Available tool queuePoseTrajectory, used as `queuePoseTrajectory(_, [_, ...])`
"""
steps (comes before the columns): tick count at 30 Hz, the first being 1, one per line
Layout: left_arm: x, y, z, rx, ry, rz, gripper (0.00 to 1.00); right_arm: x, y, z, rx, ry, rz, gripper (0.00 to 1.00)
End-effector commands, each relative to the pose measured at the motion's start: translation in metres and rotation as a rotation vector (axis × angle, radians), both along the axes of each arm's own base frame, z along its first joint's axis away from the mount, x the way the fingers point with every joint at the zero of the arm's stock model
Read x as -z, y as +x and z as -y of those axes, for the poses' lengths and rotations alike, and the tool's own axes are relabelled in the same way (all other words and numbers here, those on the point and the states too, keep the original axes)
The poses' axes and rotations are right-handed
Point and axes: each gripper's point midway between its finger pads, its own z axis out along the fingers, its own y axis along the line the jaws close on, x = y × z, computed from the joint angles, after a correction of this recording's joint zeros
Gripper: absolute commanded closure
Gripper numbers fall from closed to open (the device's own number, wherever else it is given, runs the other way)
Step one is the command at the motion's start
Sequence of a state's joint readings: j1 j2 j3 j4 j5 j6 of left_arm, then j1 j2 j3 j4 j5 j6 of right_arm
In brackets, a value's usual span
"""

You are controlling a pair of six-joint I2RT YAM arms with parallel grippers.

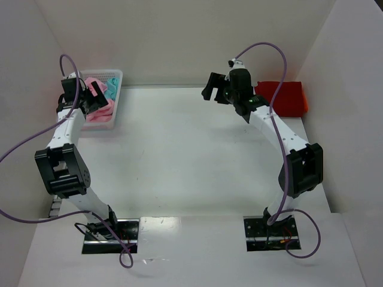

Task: Fold and stack the t-shirts
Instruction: Grab crumpled tshirt from bin with the left arm

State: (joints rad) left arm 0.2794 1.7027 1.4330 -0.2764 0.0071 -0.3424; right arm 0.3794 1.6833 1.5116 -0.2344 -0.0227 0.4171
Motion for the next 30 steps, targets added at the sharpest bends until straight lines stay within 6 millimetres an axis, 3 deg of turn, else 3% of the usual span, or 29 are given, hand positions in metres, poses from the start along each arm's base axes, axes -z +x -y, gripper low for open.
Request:
queuePoseTrajectory(1, [-0.02, 0.0, 0.002, 0.034, 0.02, 0.056, 0.0, -0.025, -0.006, 0.0, -0.009, 0.009, 0.079, 0.0])
queuePoseTrajectory(6, [-0.02, -0.001, 0.001, 0.045, 0.036, 0.053, 0.0, -0.034, -0.007, 0.0, -0.009, 0.018, 0.1, 0.0])
queuePoseTrajectory(13, [-0.009, 0.0, -0.005, 0.012, 0.038, 0.021, 0.0, -0.03, -0.011, 0.0, -0.017, 0.017, 0.091, 0.0])
queuePoseTrajectory(15, [-0.001, 0.009, -0.014, -0.018, 0.05, -0.012, 0.0, -0.032, -0.012, -0.009, -0.057, 0.052, 0.108, 0.0])
queuePoseTrajectory(17, [-0.009, 0.02, -0.034, -0.087, 0.081, -0.009, 0.0, -0.03, -0.008, -0.022, -0.112, 0.082, 0.1, 0.0])
queuePoseTrajectory(20, [0.002, 0.03, -0.038, -0.105, 0.068, -0.022, 0.0, -0.03, 0.003, -0.042, -0.175, 0.124, 0.077, 0.0])
queuePoseTrajectory(22, [0.008, 0.035, -0.049, -0.139, 0.073, -0.025, 0.0, -0.016, 0.01, -0.046, -0.183, 0.118, 0.046, 0.0])
queuePoseTrajectory(28, [0.035, 0.053, -0.072, -0.23, 0.109, -0.051, 0.0, -0.003, 0.02, -0.05, -0.181, 0.11, 0.021, 0.0])
queuePoseTrajectory(29, [0.033, 0.056, -0.074, -0.238, 0.114, -0.054, 0.03, -0.003, 0.02, -0.05, -0.181, 0.11, 0.021, 0.0])
queuePoseTrajectory(30, [0.043, 0.054, -0.08, -0.266, 0.13, -0.086, 0.12, 0.003, 0.021, -0.051, -0.178, 0.114, 0.007, 0.0])
